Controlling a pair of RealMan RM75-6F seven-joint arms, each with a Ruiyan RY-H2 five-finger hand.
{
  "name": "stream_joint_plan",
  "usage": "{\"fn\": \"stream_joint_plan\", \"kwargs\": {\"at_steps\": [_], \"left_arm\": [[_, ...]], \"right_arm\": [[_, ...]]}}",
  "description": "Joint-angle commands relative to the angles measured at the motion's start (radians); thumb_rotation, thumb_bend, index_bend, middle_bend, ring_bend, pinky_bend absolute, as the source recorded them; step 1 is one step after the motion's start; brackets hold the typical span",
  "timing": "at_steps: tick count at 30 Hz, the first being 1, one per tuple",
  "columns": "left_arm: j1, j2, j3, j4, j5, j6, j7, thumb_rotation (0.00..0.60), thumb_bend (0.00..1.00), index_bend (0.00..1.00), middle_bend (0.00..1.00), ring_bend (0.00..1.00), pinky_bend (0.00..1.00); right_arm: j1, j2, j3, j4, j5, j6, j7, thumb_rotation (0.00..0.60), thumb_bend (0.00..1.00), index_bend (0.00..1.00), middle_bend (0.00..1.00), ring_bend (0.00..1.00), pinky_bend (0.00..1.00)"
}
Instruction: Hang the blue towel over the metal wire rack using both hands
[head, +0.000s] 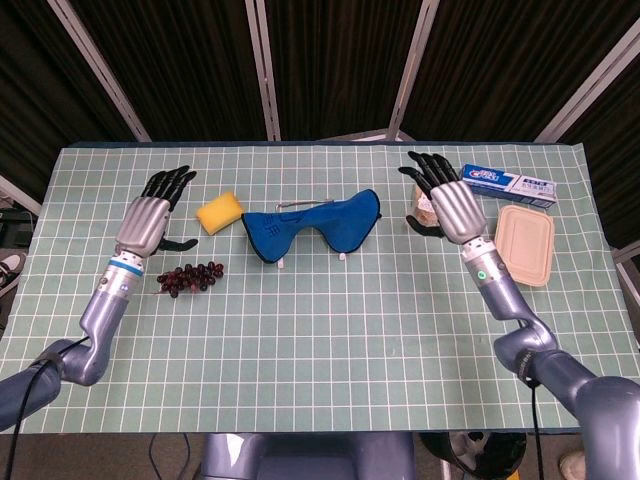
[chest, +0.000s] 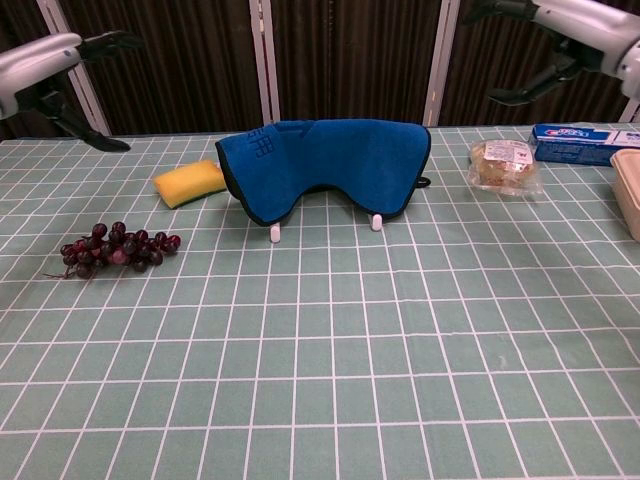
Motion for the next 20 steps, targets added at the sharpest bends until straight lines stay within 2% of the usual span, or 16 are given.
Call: {"fn": "stream_joint_plan", "kwargs": {"at_steps": [1, 4, 6, 9, 12, 15, 20], "left_arm": [[0.114, 0.134, 0.021, -0.213, -0.049, 0.103, 0.175, 0.6, 0.01, 0.0, 0.0, 0.0, 0.0], [0.194, 0.209, 0.043, -0.369, -0.066, 0.196, 0.29, 0.6, 0.01, 0.0, 0.0, 0.0, 0.0], [0.261, 0.261, 0.074, -0.478, -0.051, 0.277, 0.344, 0.6, 0.01, 0.0, 0.0, 0.0, 0.0], [0.335, 0.301, 0.118, -0.564, -0.012, 0.365, 0.381, 0.6, 0.01, 0.0, 0.0, 0.0, 0.0], [0.4, 0.321, 0.161, -0.605, 0.025, 0.431, 0.403, 0.6, 0.01, 0.0, 0.0, 0.0, 0.0], [0.445, 0.325, 0.188, -0.619, 0.05, 0.464, 0.399, 0.6, 0.01, 0.0, 0.0, 0.0, 0.0], [0.48, 0.321, 0.205, -0.598, 0.075, 0.468, 0.358, 0.6, 0.01, 0.0, 0.0, 0.0, 0.0]], "right_arm": [[-0.153, 0.202, -0.025, -0.309, 0.027, 0.107, -0.155, 0.6, 0.13, 0.05, 0.0, 0.0, 0.0], [-0.24, 0.304, -0.041, -0.493, 0.059, 0.167, -0.307, 0.6, 0.01, 0.0, 0.0, 0.0, 0.0], [-0.314, 0.365, -0.052, -0.62, 0.085, 0.237, -0.406, 0.6, 0.0, 0.0, 0.0, 0.0, 0.0], [-0.391, 0.42, -0.071, -0.745, 0.1, 0.306, -0.492, 0.6, 0.0, 0.0, 0.0, 0.0, 0.0], [-0.461, 0.444, -0.095, -0.808, 0.093, 0.37, -0.532, 0.6, 0.0, 0.0, 0.0, 0.0, 0.0], [-0.513, 0.448, -0.113, -0.825, 0.076, 0.416, -0.553, 0.6, 0.0, 0.0, 0.0, 0.0, 0.0], [-0.568, 0.444, -0.123, -0.823, 0.04, 0.464, -0.548, 0.6, 0.0, 0.01, 0.0, 0.0, 0.0]]}}
